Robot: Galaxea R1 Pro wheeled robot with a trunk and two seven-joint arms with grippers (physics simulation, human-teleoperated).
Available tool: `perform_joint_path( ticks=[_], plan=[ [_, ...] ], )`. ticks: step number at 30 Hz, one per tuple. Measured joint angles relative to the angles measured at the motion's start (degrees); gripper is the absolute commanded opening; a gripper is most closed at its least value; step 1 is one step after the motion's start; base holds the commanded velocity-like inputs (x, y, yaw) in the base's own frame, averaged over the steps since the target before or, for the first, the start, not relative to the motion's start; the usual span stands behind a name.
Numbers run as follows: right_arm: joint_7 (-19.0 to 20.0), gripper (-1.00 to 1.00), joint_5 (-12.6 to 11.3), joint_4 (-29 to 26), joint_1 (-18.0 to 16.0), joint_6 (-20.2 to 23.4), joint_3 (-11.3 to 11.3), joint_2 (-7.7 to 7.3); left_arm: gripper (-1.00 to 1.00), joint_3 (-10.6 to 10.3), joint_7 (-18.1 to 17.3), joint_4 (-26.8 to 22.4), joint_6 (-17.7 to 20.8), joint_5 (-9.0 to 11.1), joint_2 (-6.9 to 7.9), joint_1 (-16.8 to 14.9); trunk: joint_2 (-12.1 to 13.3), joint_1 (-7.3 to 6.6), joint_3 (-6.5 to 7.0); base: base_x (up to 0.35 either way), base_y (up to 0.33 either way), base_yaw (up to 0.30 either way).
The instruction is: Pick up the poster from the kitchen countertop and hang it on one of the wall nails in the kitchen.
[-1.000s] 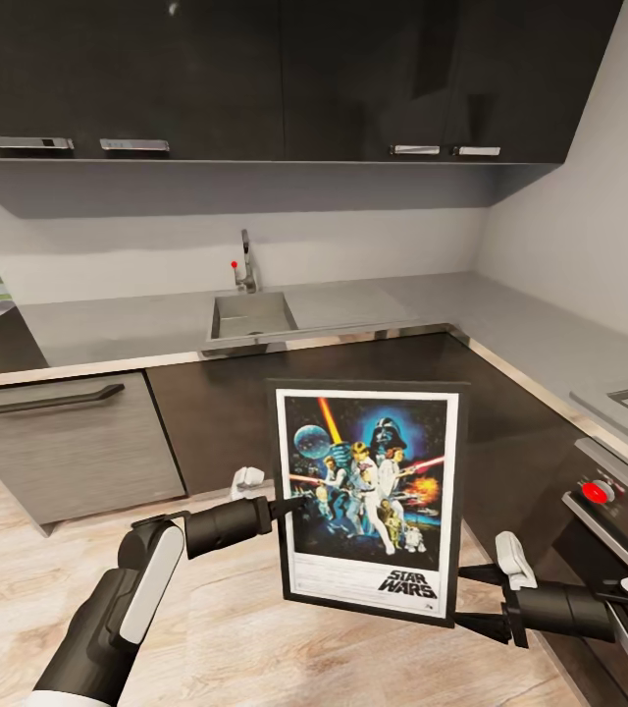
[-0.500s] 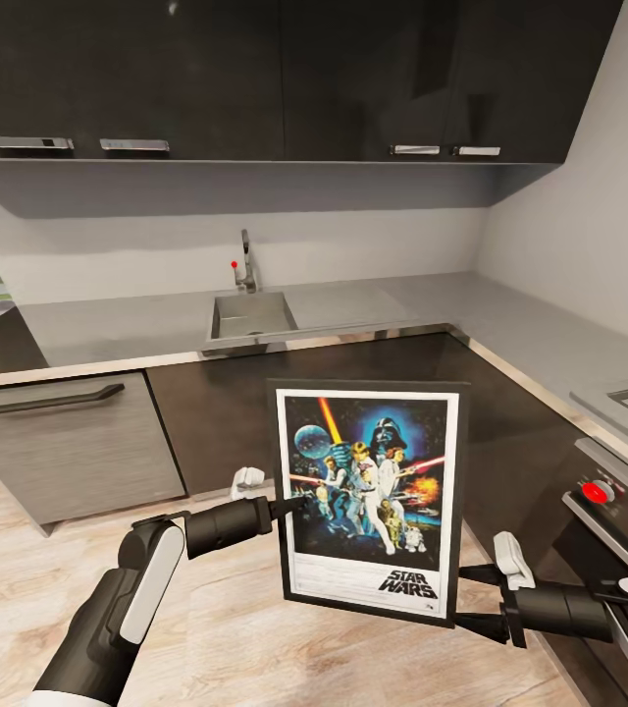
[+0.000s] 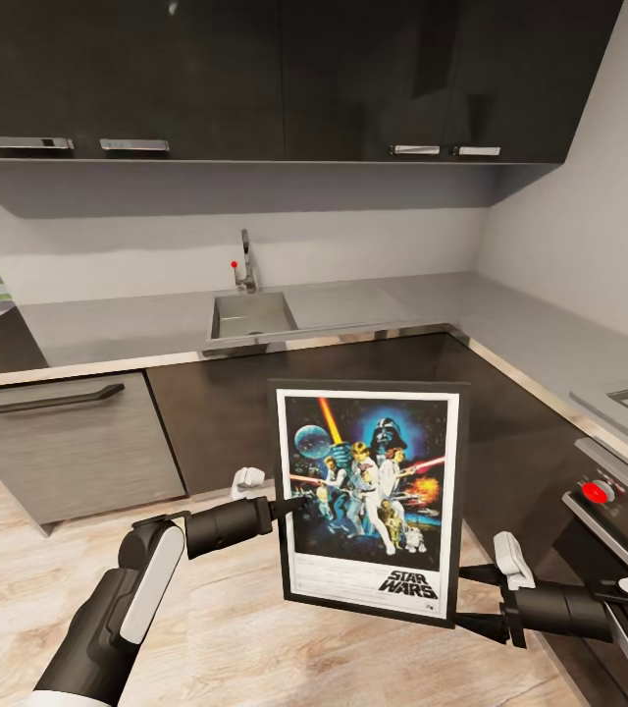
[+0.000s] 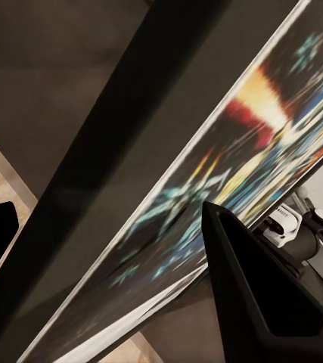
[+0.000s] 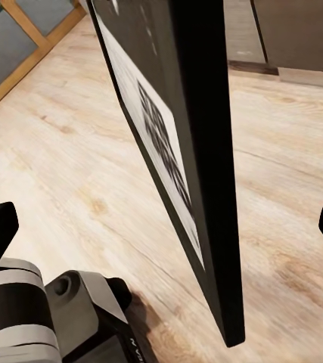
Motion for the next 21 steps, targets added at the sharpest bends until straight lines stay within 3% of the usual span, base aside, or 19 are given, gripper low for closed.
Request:
perform_joint_path(
  ticks=[1,11,12,21],
  plan=[
    [0.0,-1.0,0.0,0.0,0.0,0.0,0.0,0.0,-1.0,0.0,0.0,0.0,0.0,0.0,0.0,0.0,0.0,0.0,0.0,0.0,0.0,0.0],
    [-0.4,-1.0,0.3,0.1,0.0,-0.5,-0.1,-0.05,-1.0,-0.2,0.0,0.0,0.6,0.3,0.05,0.0,0.0,0.0,0.0,0.0,0.0,0.0],
    [-0.4,-1.0,0.3,0.1,0.0,-0.5,-0.1,-0.05,1.0,-0.3,0.0,0.0,0.6,0.3,0.05,0.0,0.0,0.0,0.0,0.0,0.0,0.0],
    [-0.1,-1.0,0.0,0.1,0.0,-0.3,-0.1,0.0,1.0,0.2,0.0,0.1,0.0,-0.2,0.03,0.0,0.0,0.0,0.0,0.0,0.0,0.0]
  ],
)
